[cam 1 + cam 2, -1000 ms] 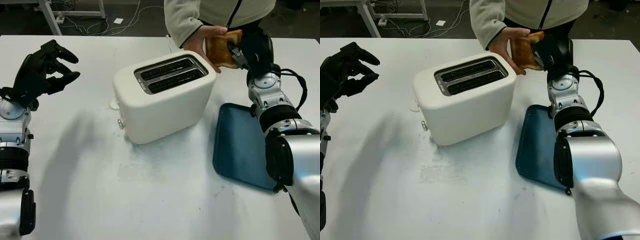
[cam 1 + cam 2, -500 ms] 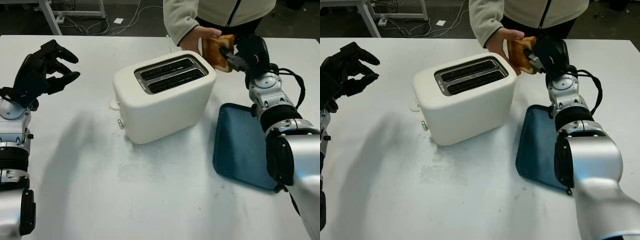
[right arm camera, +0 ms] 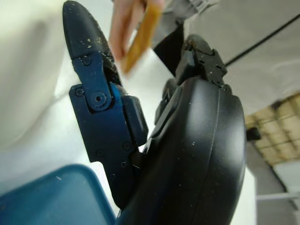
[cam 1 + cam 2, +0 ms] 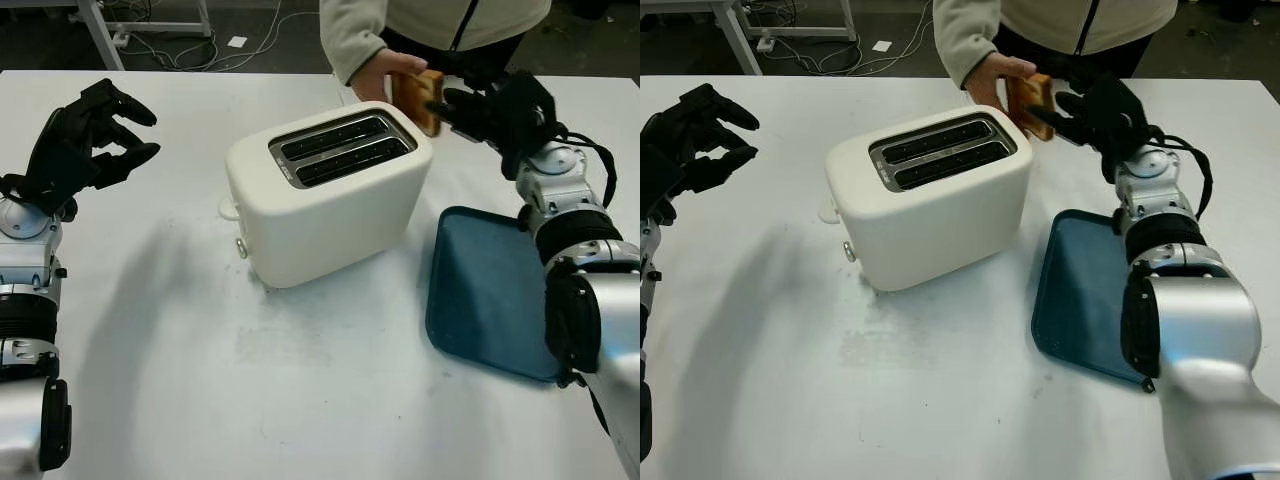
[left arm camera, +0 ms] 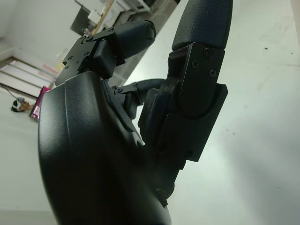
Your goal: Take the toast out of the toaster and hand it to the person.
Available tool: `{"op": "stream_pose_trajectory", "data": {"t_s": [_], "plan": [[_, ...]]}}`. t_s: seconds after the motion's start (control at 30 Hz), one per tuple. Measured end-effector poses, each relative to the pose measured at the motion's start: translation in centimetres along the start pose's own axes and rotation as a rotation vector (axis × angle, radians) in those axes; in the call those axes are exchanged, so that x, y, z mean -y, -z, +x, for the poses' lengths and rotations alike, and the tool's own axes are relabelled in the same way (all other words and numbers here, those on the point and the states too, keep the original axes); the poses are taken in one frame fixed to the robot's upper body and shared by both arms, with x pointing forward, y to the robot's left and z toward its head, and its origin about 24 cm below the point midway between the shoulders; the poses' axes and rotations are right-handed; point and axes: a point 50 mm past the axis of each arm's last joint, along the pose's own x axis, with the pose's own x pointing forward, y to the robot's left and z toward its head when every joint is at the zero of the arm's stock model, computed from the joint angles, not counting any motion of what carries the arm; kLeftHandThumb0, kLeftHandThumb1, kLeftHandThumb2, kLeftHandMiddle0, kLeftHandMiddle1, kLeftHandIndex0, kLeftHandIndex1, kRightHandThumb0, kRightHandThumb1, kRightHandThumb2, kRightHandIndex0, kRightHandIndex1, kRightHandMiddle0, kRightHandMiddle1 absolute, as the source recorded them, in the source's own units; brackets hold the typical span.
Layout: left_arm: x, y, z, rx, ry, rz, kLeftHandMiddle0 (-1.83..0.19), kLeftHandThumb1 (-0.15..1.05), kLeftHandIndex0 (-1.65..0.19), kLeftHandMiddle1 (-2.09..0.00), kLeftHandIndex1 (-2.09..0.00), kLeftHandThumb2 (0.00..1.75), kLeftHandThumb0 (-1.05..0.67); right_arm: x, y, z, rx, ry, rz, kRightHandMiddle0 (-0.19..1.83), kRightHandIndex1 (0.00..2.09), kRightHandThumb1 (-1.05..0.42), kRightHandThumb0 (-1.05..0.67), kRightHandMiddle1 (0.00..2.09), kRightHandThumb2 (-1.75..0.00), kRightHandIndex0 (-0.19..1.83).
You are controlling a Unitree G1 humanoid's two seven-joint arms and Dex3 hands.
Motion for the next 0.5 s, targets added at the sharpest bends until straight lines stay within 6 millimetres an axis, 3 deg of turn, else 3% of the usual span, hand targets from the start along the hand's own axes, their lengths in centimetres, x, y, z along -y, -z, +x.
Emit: {"op": "stream_pose_trajectory", "data": {"t_s": [0.07, 0.13, 0.33, 0.5], "plan": [[-0.1, 0.2, -0.4, 0.006, -0.009, 0.003, -0.33, 0.92, -0.27, -1.48, -1.41, 0.17, -1.05, 0.2, 0.3, -0.7, 0.032, 0.034, -0.038, 0.03, 0.01, -0.92, -0.67, 0.01, -0.55, 0.03], [-0.1, 0.5, -0.9, 0.001, -0.016, 0.004, -0.31, 0.92, -0.25, -1.46, -1.4, 0.18, -1.05, 0.1, 0.2, -1.6, 0.078, 0.042, -0.065, 0.11, 0.04, -0.92, -0.58, 0.05, -0.64, 0.09], [0.0, 1.4, -2.3, -0.021, -0.023, 0.001, -0.31, 0.92, -0.25, -1.43, -1.35, 0.15, -1.05, -1.4, 0.3, -5.5, 0.167, 0.051, -0.111, 0.22, 0.08, -0.92, -0.56, 0.07, -0.7, 0.21], [1.1, 1.5, -3.9, 0.014, -0.046, -0.064, -0.32, 0.92, -0.31, -1.39, -1.29, 0.1, -1.05, -4.0, 1.2, -10.4, 0.145, 0.044, -0.019, 0.25, 0.09, -0.92, -0.57, 0.06, -0.69, 0.26]]}}
